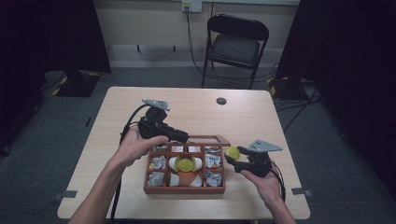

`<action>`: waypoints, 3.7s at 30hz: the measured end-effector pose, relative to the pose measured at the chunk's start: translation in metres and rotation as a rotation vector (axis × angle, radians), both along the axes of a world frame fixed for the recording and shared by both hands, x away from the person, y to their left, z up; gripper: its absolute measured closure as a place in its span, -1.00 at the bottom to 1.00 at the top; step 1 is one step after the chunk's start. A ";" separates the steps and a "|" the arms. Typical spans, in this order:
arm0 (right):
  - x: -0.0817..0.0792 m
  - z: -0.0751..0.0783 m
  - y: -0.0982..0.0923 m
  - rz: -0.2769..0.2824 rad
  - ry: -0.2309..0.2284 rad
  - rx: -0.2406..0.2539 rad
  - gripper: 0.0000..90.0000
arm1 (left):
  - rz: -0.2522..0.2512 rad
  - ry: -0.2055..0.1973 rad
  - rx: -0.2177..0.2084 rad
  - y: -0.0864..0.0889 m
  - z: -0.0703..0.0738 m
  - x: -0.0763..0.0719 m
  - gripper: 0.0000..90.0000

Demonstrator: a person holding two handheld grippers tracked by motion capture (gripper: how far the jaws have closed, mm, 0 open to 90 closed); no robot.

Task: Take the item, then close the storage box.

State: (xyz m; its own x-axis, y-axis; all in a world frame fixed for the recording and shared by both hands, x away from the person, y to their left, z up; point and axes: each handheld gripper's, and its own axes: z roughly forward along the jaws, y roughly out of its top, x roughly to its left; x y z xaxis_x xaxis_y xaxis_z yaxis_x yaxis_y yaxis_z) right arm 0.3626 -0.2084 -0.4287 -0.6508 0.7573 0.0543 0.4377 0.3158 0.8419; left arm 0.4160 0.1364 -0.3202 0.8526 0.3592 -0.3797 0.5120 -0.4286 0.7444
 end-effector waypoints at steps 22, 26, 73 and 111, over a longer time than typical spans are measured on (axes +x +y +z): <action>0.046 -0.029 -0.019 -0.091 0.071 -0.088 -0.16 | -0.004 0.003 0.014 -0.001 0.000 -0.002 0.80; 0.051 -0.036 -0.022 -0.113 0.101 -0.078 -0.16 | -0.008 0.002 0.016 -0.001 -0.001 -0.002 0.80; 0.016 -0.042 -0.056 -0.172 0.158 -0.080 -0.68 | -0.037 -0.009 0.026 -0.005 -0.005 -0.006 0.81; -0.001 -0.072 -0.059 -0.199 0.122 -0.162 -0.70 | -0.116 -0.062 0.098 -0.011 -0.030 -0.033 0.82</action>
State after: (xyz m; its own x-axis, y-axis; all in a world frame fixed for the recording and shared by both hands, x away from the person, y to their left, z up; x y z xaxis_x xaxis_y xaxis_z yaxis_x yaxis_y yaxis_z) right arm 0.3613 -0.2676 -0.5004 -0.4848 0.8746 -0.0088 0.5997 0.3398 0.7245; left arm 0.3826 0.1256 -0.3502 0.9113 0.2895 -0.2927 0.4089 -0.5539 0.7252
